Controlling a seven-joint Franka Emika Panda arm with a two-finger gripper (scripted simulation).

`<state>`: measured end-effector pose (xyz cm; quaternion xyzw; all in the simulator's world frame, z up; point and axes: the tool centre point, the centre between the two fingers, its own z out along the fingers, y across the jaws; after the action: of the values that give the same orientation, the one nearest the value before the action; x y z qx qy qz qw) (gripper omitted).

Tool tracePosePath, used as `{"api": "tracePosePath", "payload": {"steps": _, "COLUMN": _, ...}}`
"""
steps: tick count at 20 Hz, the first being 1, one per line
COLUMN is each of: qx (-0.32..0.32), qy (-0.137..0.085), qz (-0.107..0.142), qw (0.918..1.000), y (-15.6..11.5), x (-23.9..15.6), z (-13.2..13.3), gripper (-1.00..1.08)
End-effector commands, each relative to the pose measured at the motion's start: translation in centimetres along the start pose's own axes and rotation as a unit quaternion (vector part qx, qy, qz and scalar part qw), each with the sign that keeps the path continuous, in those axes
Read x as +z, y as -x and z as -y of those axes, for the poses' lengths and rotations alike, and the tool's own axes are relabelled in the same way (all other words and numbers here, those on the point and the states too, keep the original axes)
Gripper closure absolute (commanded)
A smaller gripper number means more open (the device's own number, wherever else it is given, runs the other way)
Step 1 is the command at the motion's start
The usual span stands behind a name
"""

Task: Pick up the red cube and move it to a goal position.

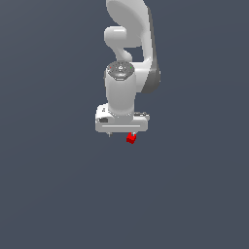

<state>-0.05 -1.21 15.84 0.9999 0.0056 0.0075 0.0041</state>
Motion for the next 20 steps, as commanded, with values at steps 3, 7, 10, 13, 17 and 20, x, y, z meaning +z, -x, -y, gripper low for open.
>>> {"api": "tracePosePath", "payload": {"steps": 3, "qx": 0.001, "qy": 0.000, "qz": 0.000, "qw": 1.0000, "y": 0.0, "x": 0.1, "z": 0.0, "gripper": -0.92}}
{"api": "tracePosePath", "payload": {"steps": 7, "qx": 0.011, "qy": 0.000, "qz": 0.000, "qw": 0.9999, "y": 0.4, "x": 0.7, "z": 0.2, "gripper": -0.92}}
{"api": "tracePosePath", "payload": {"steps": 10, "qx": 0.025, "qy": 0.000, "qz": 0.001, "qw": 0.9997, "y": 0.9, "x": 1.5, "z": 0.4, "gripper": -0.92}}
{"api": "tracePosePath", "payload": {"steps": 13, "qx": 0.045, "qy": 0.000, "qz": 0.002, "qw": 0.9990, "y": 1.7, "x": 2.7, "z": 0.7, "gripper": -0.92}}
{"api": "tracePosePath", "payload": {"steps": 17, "qx": 0.080, "qy": 0.000, "qz": 0.003, "qw": 0.9968, "y": 2.9, "x": 4.8, "z": 1.4, "gripper": -0.92}}
{"api": "tracePosePath", "payload": {"steps": 20, "qx": 0.112, "qy": 0.000, "qz": 0.004, "qw": 0.9937, "y": 4.0, "x": 6.8, "z": 2.0, "gripper": -0.92}}
